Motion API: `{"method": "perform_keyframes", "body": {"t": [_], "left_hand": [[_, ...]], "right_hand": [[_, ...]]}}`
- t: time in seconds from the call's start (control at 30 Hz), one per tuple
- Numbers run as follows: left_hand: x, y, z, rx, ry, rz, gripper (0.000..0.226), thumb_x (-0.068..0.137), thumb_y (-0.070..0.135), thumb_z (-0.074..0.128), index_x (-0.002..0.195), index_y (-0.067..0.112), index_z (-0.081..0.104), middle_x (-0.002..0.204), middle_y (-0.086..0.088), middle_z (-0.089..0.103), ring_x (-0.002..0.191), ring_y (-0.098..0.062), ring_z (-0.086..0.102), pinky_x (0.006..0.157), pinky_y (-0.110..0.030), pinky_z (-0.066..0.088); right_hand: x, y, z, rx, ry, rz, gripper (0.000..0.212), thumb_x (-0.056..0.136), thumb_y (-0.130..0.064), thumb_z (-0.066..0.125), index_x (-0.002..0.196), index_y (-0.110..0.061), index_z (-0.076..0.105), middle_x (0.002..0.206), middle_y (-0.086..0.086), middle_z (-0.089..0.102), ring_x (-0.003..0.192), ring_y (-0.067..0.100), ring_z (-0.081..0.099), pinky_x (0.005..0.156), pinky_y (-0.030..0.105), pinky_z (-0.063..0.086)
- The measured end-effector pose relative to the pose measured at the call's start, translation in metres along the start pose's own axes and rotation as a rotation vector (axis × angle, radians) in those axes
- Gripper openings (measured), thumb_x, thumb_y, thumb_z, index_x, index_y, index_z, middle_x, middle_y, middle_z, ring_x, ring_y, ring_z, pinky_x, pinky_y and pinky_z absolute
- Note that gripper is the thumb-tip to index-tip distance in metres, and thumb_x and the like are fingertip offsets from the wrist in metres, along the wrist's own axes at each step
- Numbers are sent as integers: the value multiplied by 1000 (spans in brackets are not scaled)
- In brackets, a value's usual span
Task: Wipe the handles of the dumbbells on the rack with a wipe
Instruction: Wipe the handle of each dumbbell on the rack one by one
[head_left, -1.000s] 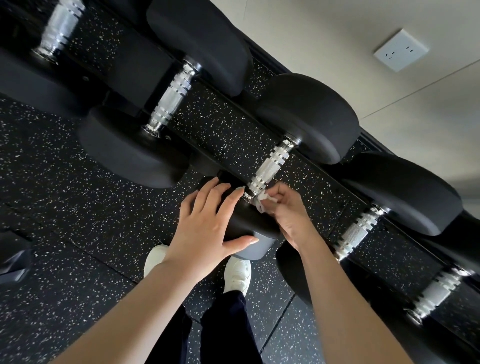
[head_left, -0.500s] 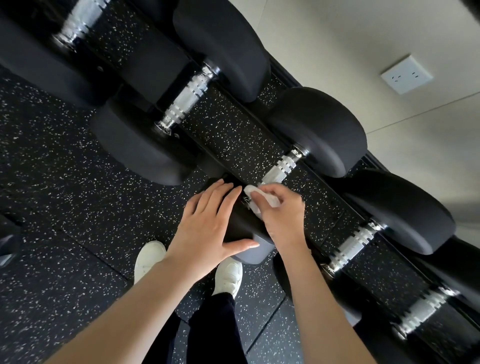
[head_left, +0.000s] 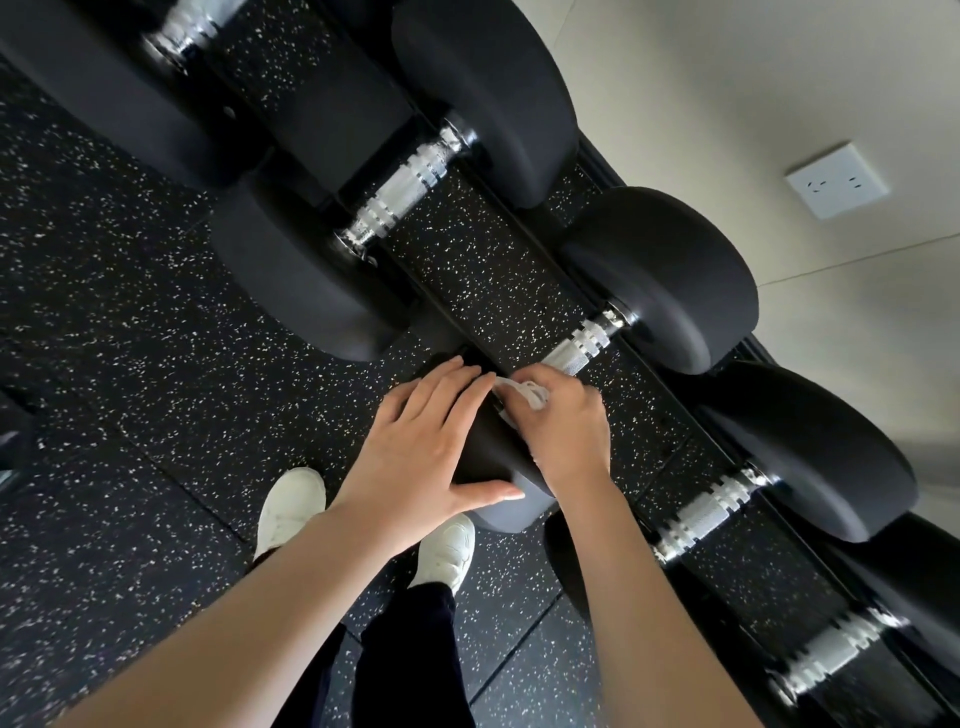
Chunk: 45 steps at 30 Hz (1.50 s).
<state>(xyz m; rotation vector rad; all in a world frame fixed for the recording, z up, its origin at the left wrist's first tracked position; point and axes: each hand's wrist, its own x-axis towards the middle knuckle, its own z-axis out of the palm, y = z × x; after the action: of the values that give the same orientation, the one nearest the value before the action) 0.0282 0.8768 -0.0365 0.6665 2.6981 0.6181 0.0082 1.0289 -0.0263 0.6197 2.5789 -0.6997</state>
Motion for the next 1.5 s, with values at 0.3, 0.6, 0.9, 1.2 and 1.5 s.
{"method": "perform_keyframes", "body": {"t": [0.3,0.6,0.9,1.2,1.5], "left_hand": [[-1,1,0,-7,6,-29,94,72,77,42,138,9,47,140,-2,49,137,-17,37,106,-37,32],[-1,1,0,-3,-33,-46,96,73,79,39,140,11,44,143,1,46,140,-16,33,108,-34,25],[-1,1,0,-4,-28,-45,95,73,79,40,139,11,46,142,0,47,139,-17,35,107,-34,24],[-1,1,0,-14,-18,-42,93,74,78,41,139,11,46,141,0,48,139,-16,35,108,-34,25],[-1,0,0,-25,-8,-31,93,74,78,40,139,12,46,140,0,48,138,-17,36,108,-35,24]], "right_hand": [[9,-13,1,-294,-2,-91,24,93,-37,51,107,-20,59,96,13,67,91,34,63,67,32,41],[21,-10,-4,-242,138,-121,22,93,-27,51,103,-10,58,89,18,67,85,38,62,62,33,38],[7,0,-3,-159,126,-151,19,89,-37,57,96,-20,60,76,13,67,73,35,64,64,39,52],[22,-1,-9,-132,231,-173,15,90,-20,57,99,-10,63,79,17,69,75,36,63,64,34,44],[55,5,-28,-100,542,-165,18,88,-20,56,93,-10,71,67,20,67,61,39,62,56,36,47]]}}
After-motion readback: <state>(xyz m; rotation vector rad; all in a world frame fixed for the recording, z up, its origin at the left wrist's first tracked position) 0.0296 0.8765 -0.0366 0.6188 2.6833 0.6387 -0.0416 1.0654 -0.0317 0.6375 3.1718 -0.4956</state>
